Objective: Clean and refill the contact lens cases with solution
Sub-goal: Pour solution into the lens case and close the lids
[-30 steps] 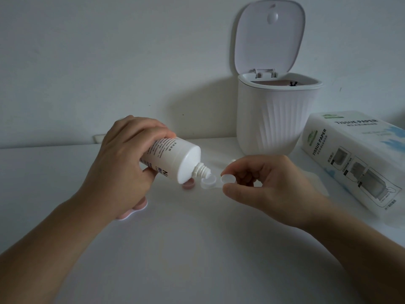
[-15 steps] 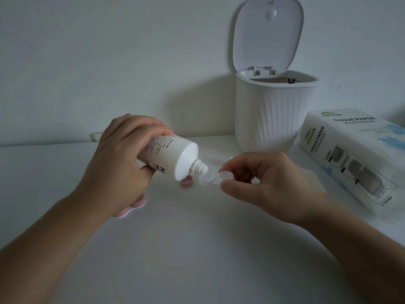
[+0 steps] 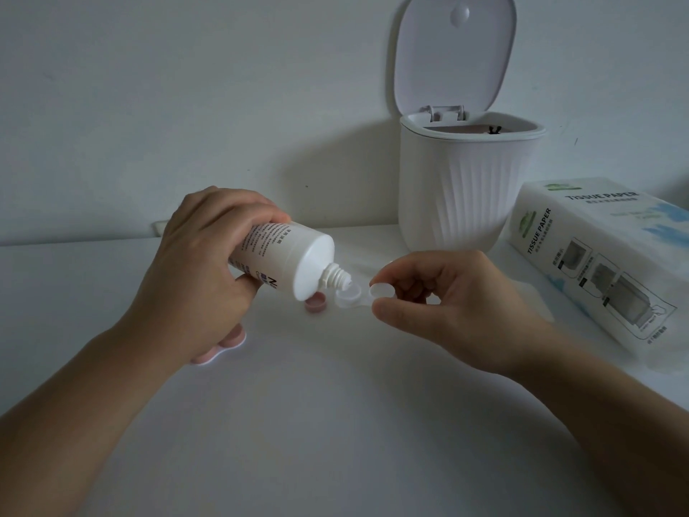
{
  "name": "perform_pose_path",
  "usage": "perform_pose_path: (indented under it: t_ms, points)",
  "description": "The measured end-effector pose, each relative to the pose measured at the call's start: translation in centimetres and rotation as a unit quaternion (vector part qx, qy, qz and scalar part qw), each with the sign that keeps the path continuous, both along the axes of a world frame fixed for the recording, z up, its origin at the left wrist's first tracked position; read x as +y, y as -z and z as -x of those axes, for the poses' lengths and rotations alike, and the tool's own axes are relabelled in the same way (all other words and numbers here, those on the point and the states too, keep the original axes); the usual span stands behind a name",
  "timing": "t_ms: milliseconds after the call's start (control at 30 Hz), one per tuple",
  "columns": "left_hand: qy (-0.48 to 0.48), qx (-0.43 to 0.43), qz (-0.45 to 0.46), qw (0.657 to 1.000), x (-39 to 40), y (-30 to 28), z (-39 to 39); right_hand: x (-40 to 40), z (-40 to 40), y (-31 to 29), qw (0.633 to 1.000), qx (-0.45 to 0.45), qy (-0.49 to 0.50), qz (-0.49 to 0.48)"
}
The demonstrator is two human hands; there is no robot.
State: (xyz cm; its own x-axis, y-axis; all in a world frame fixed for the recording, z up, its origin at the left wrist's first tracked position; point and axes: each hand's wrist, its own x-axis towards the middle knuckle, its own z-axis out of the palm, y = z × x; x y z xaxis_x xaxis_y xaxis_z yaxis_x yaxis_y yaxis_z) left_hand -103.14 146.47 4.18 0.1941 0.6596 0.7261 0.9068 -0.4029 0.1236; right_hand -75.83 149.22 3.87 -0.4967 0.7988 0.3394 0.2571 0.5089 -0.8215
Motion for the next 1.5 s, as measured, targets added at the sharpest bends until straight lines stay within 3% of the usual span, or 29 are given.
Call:
perform_pose_path:
  t_ms: [1500]
  points:
    - [-0.005,-0.003,-0.015,1.000,-0.11,-0.11,-0.35,-0.08,-0.01,-0.17,1.000,-0.005,0.015,-0.001]
